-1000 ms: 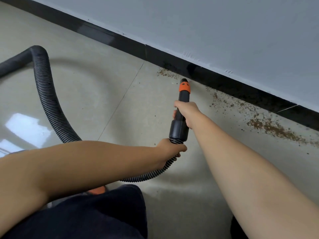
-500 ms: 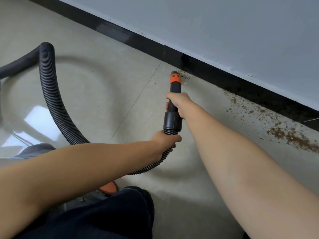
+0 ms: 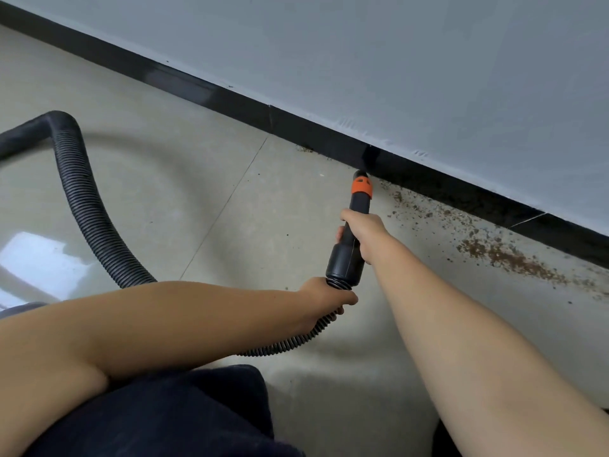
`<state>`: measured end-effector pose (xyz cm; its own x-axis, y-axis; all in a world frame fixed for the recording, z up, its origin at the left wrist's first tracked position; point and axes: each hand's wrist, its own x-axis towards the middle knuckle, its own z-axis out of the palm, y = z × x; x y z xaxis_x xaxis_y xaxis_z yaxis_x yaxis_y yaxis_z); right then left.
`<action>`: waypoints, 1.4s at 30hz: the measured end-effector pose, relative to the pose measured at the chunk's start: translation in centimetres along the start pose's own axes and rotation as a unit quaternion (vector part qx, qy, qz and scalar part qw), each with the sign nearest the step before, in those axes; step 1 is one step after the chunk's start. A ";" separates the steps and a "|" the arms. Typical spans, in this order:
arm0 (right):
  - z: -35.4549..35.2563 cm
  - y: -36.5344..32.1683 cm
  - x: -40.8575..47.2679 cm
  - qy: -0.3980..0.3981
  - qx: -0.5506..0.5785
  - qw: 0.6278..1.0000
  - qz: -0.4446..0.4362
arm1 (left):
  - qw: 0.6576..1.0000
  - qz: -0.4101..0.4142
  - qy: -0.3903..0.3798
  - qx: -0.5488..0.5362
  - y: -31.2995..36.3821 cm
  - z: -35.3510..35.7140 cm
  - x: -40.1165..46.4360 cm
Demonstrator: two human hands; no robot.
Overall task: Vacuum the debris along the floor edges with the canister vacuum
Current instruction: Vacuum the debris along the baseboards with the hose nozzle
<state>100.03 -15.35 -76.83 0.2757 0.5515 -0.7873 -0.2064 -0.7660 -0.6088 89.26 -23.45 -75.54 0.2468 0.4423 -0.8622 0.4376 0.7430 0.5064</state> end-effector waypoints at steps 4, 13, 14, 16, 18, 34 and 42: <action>-1.7 -0.8 0.6 0.005 -0.001 1.000 0.004 | 1.000 -0.005 -0.017 -0.011 1.3 1.5 0.3; 0.7 -1.8 1.4 -0.045 -0.059 0.997 -0.009 | 0.998 -0.013 0.015 -0.066 1.4 0.6 0.9; 1.2 -2.0 1.6 -0.052 -0.066 0.996 -0.011 | 0.997 -0.012 0.022 -0.071 1.4 0.3 1.0; 2.0 -2.3 1.8 -0.065 -0.085 0.994 -0.016 | 0.996 -0.012 0.034 -0.082 1.5 -0.1 1.2; 2.8 -2.7 2.0 -0.074 -0.099 0.992 -0.020 | 0.994 -0.012 0.042 -0.097 1.6 -0.6 1.5; 8.5 -5.1 3.8 -0.118 -0.163 0.979 -0.041 | 0.982 -0.013 0.089 -0.163 2.8 -3.9 3.3; 9.4 -5.4 3.5 -0.111 -0.163 0.979 -0.047 | 0.982 0.001 0.100 -0.158 2.6 -5.0 2.9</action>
<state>93.30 -6.23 -77.21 0.0609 0.6555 -0.7528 0.1307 -0.7529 -0.6450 86.78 -17.70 -76.66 0.0582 0.5108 -0.8578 0.1385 0.8468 0.5136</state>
